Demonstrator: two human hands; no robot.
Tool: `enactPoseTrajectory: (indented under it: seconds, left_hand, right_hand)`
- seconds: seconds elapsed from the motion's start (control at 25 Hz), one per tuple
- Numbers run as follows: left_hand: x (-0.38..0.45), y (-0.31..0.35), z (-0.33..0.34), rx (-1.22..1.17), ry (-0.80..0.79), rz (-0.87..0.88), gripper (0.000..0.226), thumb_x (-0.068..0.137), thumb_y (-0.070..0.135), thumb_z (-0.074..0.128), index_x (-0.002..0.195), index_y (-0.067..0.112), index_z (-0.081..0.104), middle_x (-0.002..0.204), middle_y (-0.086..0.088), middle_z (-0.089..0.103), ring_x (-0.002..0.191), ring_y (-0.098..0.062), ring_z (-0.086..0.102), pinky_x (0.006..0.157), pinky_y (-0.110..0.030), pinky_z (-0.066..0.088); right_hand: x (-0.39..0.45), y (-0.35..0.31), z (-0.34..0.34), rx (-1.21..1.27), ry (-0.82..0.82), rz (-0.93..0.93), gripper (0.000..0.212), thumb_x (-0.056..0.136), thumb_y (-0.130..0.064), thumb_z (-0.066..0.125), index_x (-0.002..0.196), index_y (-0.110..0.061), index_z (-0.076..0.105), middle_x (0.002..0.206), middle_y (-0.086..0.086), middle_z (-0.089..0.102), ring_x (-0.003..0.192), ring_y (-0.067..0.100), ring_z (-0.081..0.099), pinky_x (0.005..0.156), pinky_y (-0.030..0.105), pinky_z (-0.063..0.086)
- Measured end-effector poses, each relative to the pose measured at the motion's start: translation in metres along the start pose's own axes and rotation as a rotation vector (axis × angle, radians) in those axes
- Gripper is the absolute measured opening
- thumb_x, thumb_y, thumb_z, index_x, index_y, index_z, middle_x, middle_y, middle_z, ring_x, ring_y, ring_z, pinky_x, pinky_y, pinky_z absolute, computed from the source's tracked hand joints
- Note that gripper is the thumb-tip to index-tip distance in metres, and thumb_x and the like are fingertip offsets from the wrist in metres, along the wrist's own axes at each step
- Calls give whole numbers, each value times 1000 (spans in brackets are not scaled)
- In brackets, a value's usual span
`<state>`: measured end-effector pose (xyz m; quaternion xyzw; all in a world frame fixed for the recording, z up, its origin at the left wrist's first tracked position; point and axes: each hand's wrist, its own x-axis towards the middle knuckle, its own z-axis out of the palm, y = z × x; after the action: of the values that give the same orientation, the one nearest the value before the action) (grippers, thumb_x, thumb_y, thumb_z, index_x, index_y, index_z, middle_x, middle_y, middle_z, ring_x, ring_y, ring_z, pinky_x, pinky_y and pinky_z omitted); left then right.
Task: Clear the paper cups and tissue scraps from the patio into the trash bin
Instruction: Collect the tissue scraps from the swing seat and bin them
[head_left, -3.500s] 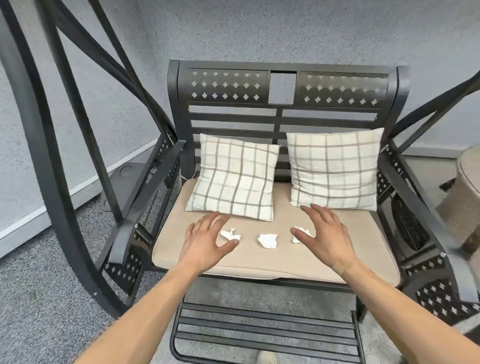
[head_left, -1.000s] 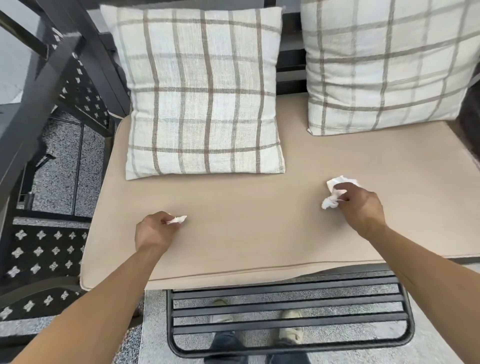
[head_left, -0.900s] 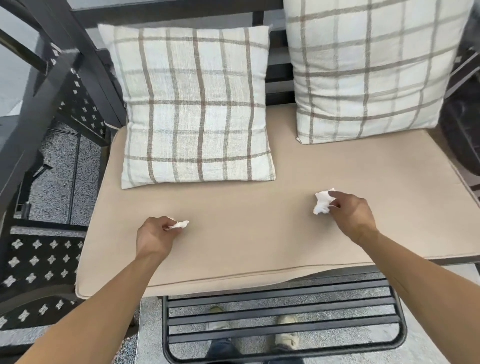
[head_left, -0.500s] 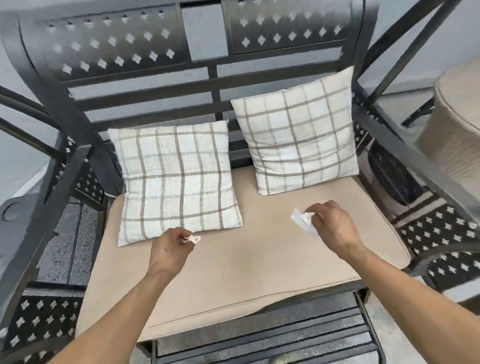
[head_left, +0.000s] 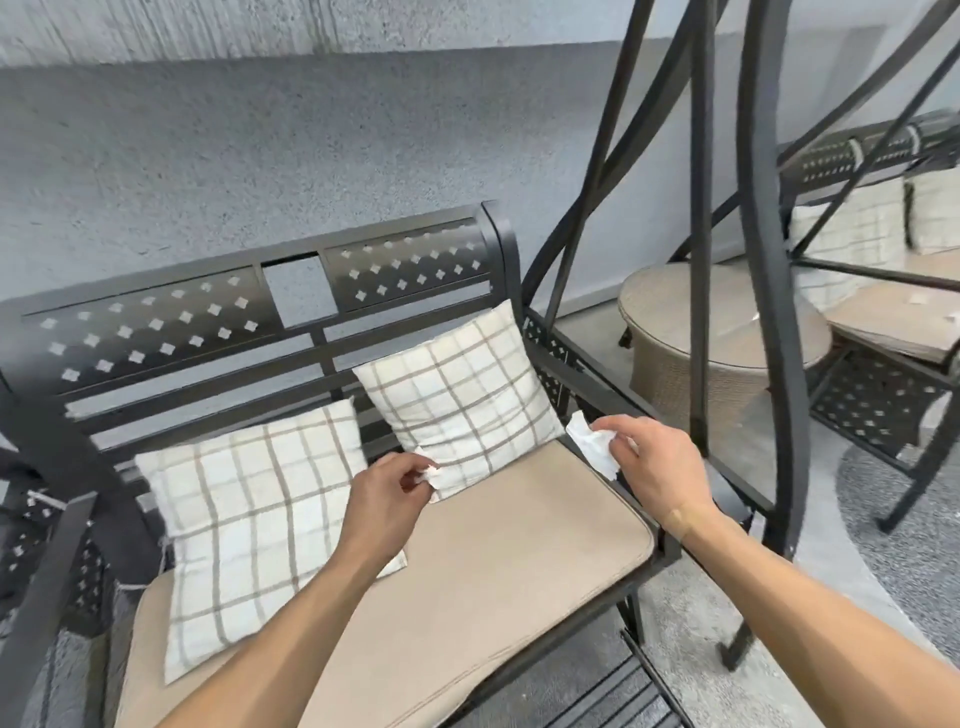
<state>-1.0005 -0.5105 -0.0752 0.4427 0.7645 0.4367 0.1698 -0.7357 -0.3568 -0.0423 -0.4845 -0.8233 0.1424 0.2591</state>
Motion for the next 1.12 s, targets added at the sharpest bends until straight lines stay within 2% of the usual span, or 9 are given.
enactPoseTrajectory:
  seconds: [0.08, 0.2, 0.44, 0.6, 0.68, 0.84, 1.0, 1.12]
  left_hand:
    - [-5, 33, 5, -39, -46, 93, 29, 80, 2, 68, 87, 29, 73, 89, 15, 67, 79, 2, 61, 73, -10, 43]
    - [-17, 78, 18, -79, -95, 221, 28, 82, 2, 64, 91, 25, 75, 93, 16, 69, 83, -2, 64, 78, -19, 48]
    - [-61, 161, 76, -144, -269, 501, 22, 82, 4, 69, 97, 18, 76, 96, 7, 70, 85, -10, 65, 81, -22, 49]
    - [-108, 207, 130, -195, -433, 597, 22, 82, 5, 68, 97, 19, 76, 96, 8, 70, 84, -2, 63, 81, -13, 47]
    - [-140, 230, 158, -206, -517, 652, 25, 82, 4, 67, 98, 20, 76, 96, 11, 70, 85, -2, 63, 81, -12, 46]
    - [-213, 282, 211, -228, -653, 796, 23, 83, 6, 69, 100, 20, 76, 100, 9, 71, 90, -4, 64, 86, -21, 49]
    - [-307, 341, 261, -260, -760, 928, 21, 84, 6, 70, 99, 19, 76, 97, 9, 71, 84, -1, 64, 80, -12, 47]
    - [-395, 385, 301, -321, -861, 966, 21, 84, 6, 71, 98, 21, 76, 96, 11, 70, 83, 1, 64, 75, -5, 43]
  right_hand:
    - [-26, -3, -36, -30, 87, 49, 35, 85, -13, 53, 104, -39, 68, 90, -2, 69, 85, 24, 64, 68, 35, 48]
    - [-76, 0, -83, -64, 186, 129, 36, 85, -13, 54, 103, -39, 69, 89, -4, 69, 82, 22, 64, 67, 33, 48]
    - [-184, 25, -163, -194, 368, 323, 33, 86, -13, 57, 99, -40, 71, 91, -8, 70, 83, 19, 65, 66, 33, 49]
    - [-260, 50, -210, -266, 459, 474, 30, 86, -16, 61, 98, -41, 72, 86, -11, 68, 78, 19, 65, 62, 33, 49]
    - [-304, 63, -233, -292, 500, 546, 28, 86, -17, 64, 98, -41, 72, 86, -11, 68, 79, 20, 66, 62, 34, 50]
    - [-394, 93, -286, -378, 579, 697, 27, 85, -21, 65, 101, -41, 72, 87, -10, 68, 81, 21, 66, 58, 31, 44]
    - [-495, 121, -339, -451, 645, 822, 27, 89, -24, 62, 109, -40, 70, 94, -7, 69, 81, 26, 67, 59, 35, 51]
    - [-583, 141, -380, -489, 689, 913, 28, 90, -22, 59, 110, -39, 70, 95, -9, 67, 81, 24, 65, 60, 33, 49]
